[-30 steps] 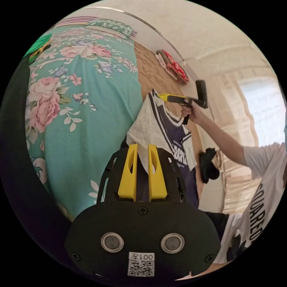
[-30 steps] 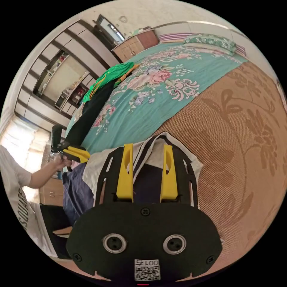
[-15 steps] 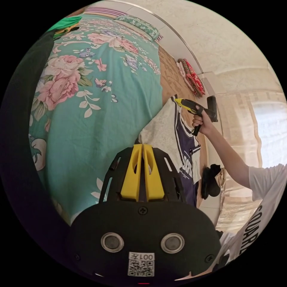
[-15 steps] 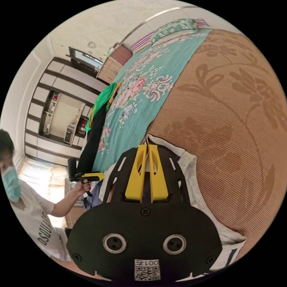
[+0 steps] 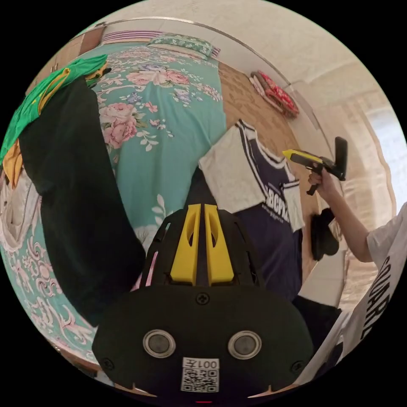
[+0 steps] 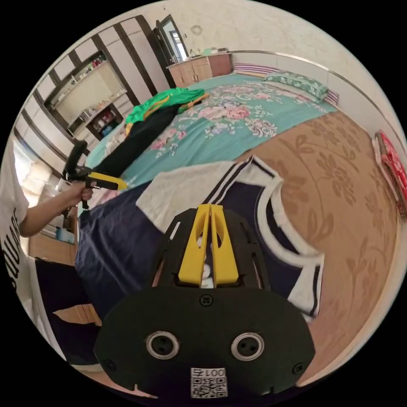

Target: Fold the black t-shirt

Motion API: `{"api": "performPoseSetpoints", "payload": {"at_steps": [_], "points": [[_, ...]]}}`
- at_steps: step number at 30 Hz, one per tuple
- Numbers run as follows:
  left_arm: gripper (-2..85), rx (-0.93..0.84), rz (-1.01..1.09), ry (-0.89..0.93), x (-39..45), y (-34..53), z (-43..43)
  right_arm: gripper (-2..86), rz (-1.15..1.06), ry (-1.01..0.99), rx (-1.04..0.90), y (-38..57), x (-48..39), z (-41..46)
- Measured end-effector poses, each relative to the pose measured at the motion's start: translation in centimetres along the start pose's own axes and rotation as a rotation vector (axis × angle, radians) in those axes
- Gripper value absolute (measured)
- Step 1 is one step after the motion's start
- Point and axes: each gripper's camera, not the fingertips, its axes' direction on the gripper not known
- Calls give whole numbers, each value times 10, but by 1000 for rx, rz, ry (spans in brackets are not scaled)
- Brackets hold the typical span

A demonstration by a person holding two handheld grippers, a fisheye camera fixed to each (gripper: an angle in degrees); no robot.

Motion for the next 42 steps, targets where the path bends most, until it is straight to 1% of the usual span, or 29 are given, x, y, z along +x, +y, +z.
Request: {"api": "performPoseSetpoints", "payload": {"at_steps": [1,3,4,5,6,8,10,12,13,16,18,20,22,24,26,27,29,32,33,35,36,37,38,39,40,42], "points": [[-12,-64,32,-61,2,13,4,7,30,23,-16,33,-21,2],[-12,-151,69,-156,2,35,8,8,141,-15,-25,88,-46,4],[-11,-197,79,-214,-2,51,9,9,233,-14,-50,125,-60,6],[-11,-223,83,-232,-4,59,10,11,354,56,-108,163,-75,10],[-10,-275,91,-256,-10,75,10,12,419,112,-150,183,-83,12],[-8,-334,97,-274,-21,99,11,20,587,281,-294,257,-120,19],[5,-433,103,-250,-38,126,16,32,689,309,-342,305,-146,26],[20,-445,116,-195,-50,140,17,59,792,300,-371,348,-165,37],[32,-441,102,-140,-59,145,17,79,842,271,-359,372,-174,43],[57,-427,39,-14,-79,154,21,117,945,164,-234,428,-190,61],[58,-422,77,-43,-81,161,24,132,948,143,-188,455,-199,74],[59,-426,151,-122,-78,170,28,143,925,173,-137,487,-212,88],[60,-415,236,-210,-75,183,32,148,944,145,-127,512,-218,98],[61,-411,273,-228,-76,192,39,148,929,122,-80,536,-228,105],[64,-413,298,-228,-79,199,47,148,893,105,0,567,-238,118],[67,-409,317,-228,-82,204,51,148,887,91,5,575,-238,123],[72,-399,337,-203,-89,212,54,146,909,0,45,613,-231,149],[88,-376,323,-97,-106,222,56,137,949,-146,148,658,-220,181],[90,-382,322,-66,-111,225,58,133,953,-164,160,666,-219,187],[87,-411,358,-64,-113,229,64,110,960,-207,190,696,-213,209],[80,-435,399,-86,-112,231,68,103,961,-213,208,703,-211,212],[35,-464,444,-118,-110,234,72,68,958,-239,242,720,-209,214],[12,-486,467,-126,-110,236,75,44,942,-322,282,737,-207,215],[3,-550,497,-132,-110,241,82,37,927,-367,318,745,-207,214],[-4,-557,513,-143,-110,245,84,28,950,-394,362,763,-210,211],[-7,-540,517,-130,-111,250,83,19,970,-381,399,787,-220,198]]}}
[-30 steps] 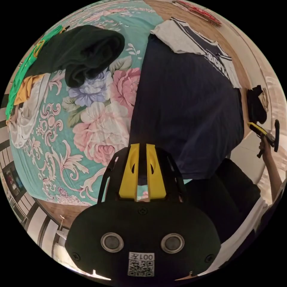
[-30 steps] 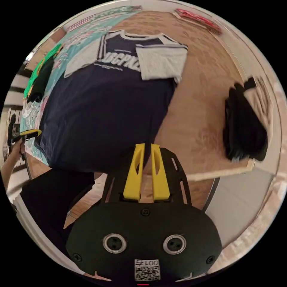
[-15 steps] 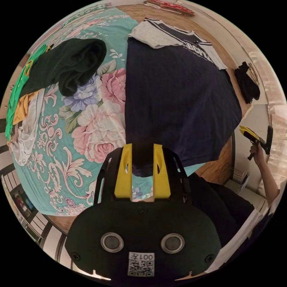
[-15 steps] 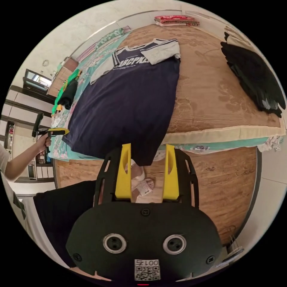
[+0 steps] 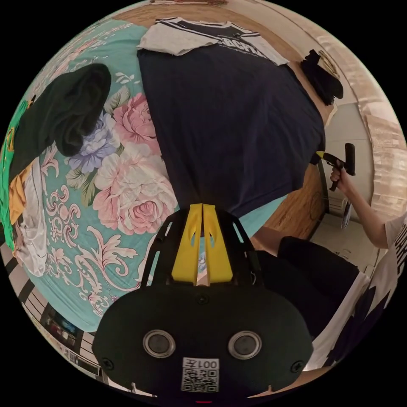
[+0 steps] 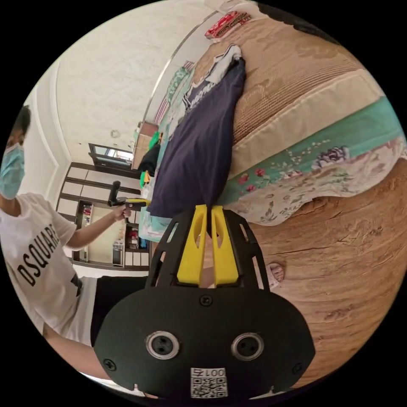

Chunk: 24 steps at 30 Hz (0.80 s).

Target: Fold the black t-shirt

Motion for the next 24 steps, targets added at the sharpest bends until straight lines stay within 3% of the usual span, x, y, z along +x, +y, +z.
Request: {"api": "performPoseSetpoints", "payload": {"at_steps": [5,8,11,14,17,21,24], "points": [[-9,92,-32,155,0,23,-5,7,19,-7,108,33,-6,-72],[-9,43,12,184,11,39,1,5,-10,187,-43,35,-20,-90],[-9,-116,39,173,27,60,20,4,24,300,-159,50,-19,-103],[-9,-158,-25,295,37,92,36,3,73,227,-170,68,-13,-123],[-5,-8,-154,407,43,103,39,3,57,134,-171,69,-10,-130],[42,73,-209,230,57,77,59,4,21,216,-263,59,-3,-128],[113,105,-200,218,69,60,78,4,-6,200,-301,56,4,-130]]}}
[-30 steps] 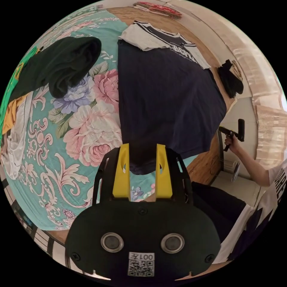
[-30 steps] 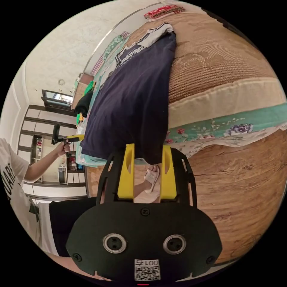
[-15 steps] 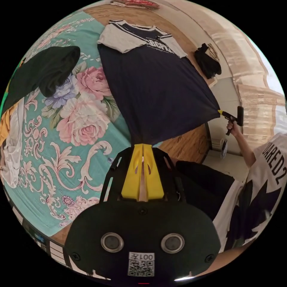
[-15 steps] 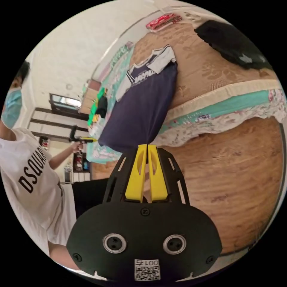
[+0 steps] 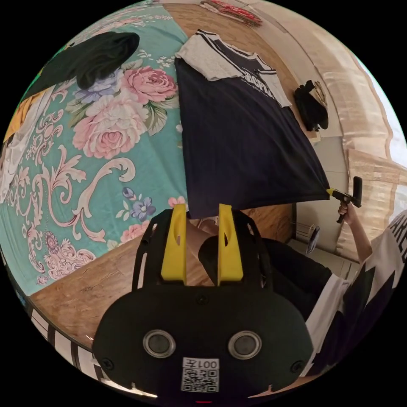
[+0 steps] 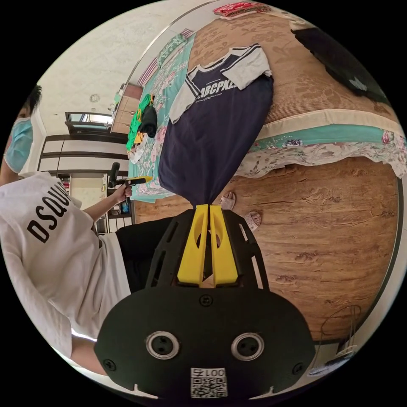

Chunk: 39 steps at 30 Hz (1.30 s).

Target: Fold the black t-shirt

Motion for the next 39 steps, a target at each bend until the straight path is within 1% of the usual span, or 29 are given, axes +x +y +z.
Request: {"api": "performPoseSetpoints", "payload": {"at_steps": [2,4,7,11,15,20,22,23,25,27,29,31,32,34,36,39], "points": [[123,-4,18,-4,6,-4,14,4,3,-1,-10,0,9,-4],[120,-21,-8,-32,10,-10,31,4,12,-6,-11,0,15,-6],[86,0,-53,-97,17,-13,39,4,11,-10,-21,0,18,-8],[64,-4,-39,-165,33,-20,44,5,-9,-10,-41,-5,16,-11],[59,-38,-49,-283,61,-34,51,6,-13,-8,-56,-10,16,-17],[50,-29,-190,-431,91,-49,57,5,0,-10,-52,-13,13,-25],[28,-32,-241,-504,109,-59,60,5,5,-16,-51,-13,12,-27],[20,-32,-245,-523,115,-62,61,5,8,-19,-51,-13,11,-28],[-1,-52,-219,-632,136,-73,65,5,12,-22,-52,-14,10,-32],[-6,-51,-219,-657,143,-78,61,5,13,-26,-50,-15,9,-37],[-7,-39,-218,-601,141,-80,49,4,13,-34,-46,-14,6,-46],[-8,-23,-201,-455,132,-80,22,4,8,-49,-34,-12,5,-55],[-8,-25,-190,-413,130,-80,15,4,5,-68,-20,-11,5,-62],[-9,-51,-123,-249,120,-81,-14,4,5,-93,-9,-9,5,-72],[-9,-90,-74,-175,115,-83,-37,4,1,-99,-29,-8,2,-80],[-9,-178,-51,-81,117,-83,-72,4,5,-117,-131,-1,-8,-89]]}}
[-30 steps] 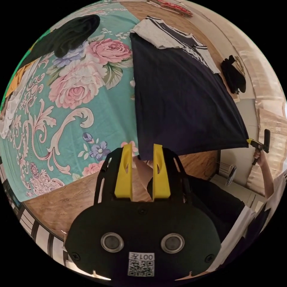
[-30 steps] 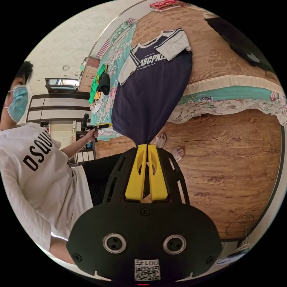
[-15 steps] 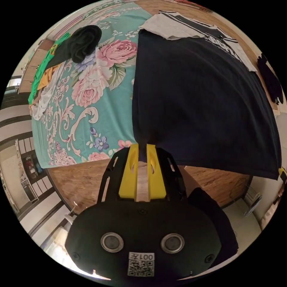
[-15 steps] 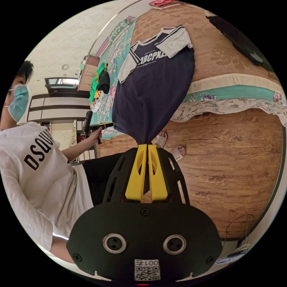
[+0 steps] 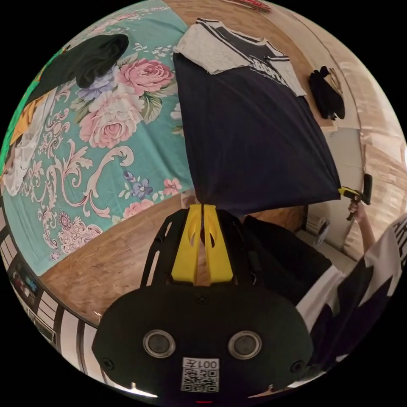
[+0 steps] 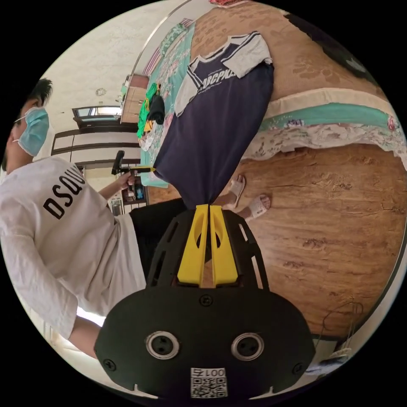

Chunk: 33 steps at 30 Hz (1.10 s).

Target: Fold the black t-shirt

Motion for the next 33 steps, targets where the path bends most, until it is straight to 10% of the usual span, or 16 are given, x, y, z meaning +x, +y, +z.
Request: {"api": "performPoseSetpoints", "payload": {"at_steps": [4,8,18,23,33], "points": [[-10,-26,-139,412,-7,-2,-54,4,73,-121,-55,1,-18,-29],[-9,209,-154,656,-18,-52,-121,6,-38,-316,288,-56,-36,-99],[-9,278,-206,489,-50,-364,-192,46,74,-48,521,-341,13,-144],[8,344,-244,407,-46,-341,-170,98,40,303,338,-353,-38,-112],[78,202,-29,125,33,-249,-126,159,75,395,182,-273,-105,-35]]}}
